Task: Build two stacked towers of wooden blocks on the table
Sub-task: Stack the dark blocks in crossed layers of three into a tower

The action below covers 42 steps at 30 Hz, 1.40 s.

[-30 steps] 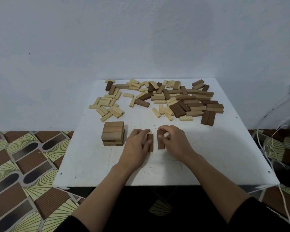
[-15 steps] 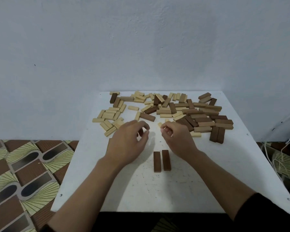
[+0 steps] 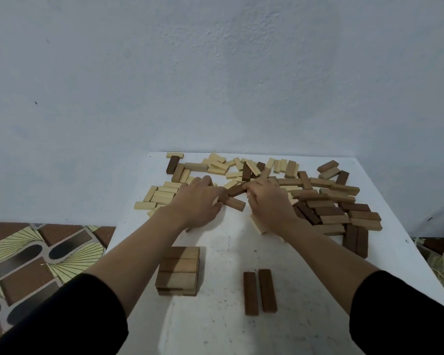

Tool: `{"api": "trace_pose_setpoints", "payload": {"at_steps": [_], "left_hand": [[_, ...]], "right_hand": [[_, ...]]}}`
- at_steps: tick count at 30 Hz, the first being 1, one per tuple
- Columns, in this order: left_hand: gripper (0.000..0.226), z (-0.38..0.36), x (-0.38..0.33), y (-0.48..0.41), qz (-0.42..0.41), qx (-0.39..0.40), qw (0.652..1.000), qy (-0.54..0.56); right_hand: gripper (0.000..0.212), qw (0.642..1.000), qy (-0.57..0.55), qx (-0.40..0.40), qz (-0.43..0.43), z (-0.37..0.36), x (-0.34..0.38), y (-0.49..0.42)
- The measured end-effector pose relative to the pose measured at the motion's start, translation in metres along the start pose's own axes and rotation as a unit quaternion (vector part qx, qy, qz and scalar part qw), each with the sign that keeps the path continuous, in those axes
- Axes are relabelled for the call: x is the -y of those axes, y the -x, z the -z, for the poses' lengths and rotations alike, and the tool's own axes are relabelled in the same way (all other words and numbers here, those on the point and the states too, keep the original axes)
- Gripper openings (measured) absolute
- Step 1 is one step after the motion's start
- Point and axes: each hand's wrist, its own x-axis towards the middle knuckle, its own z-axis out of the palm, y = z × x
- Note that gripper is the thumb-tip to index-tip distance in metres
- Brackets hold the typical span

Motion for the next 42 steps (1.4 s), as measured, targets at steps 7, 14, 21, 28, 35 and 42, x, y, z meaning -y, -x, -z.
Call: {"api": "trace_pose_setpoints", "payload": {"at_steps": [7, 14, 21, 28, 35, 42], "left_hand": [[0.028, -0.001, -0.001, -0.019, -0.025, 0.011, 0.997, -0.075], [0.031, -0.005, -0.005, -0.012, -0.038, 0.002, 0.997, -0.069], [0.031, -0.001, -0.016, 0.014, -0.056, 0.049, 0.996, -0.056], [0.029, 0.001, -0.023, 0.038, -0.046, 0.034, 0.998, -0.019], [0.026, -0.003, -0.036, 0.069, -0.03, -0.046, 0.998, 0.037], [0.023, -0.016, -0.054, 0.099, -0.058, -0.096, 0.99, 0.09]], "right_hand": [[0.03, 0.995, 0.065, 0.058, 0.047, -0.014, 0.003, -0.024], [0.024, 0.995, 0.055, 0.071, 0.043, -0.015, 0.001, -0.028], [0.022, 0.995, -0.016, 0.075, 0.058, -0.017, 0.006, -0.014], [0.031, 0.98, -0.198, -0.023, 0.005, -0.01, 0.008, 0.022], [0.03, 0.97, -0.233, -0.053, -0.036, 0.01, 0.008, 0.068], [0.035, 0.96, -0.25, -0.03, -0.119, 0.033, 0.009, 0.121]]}}
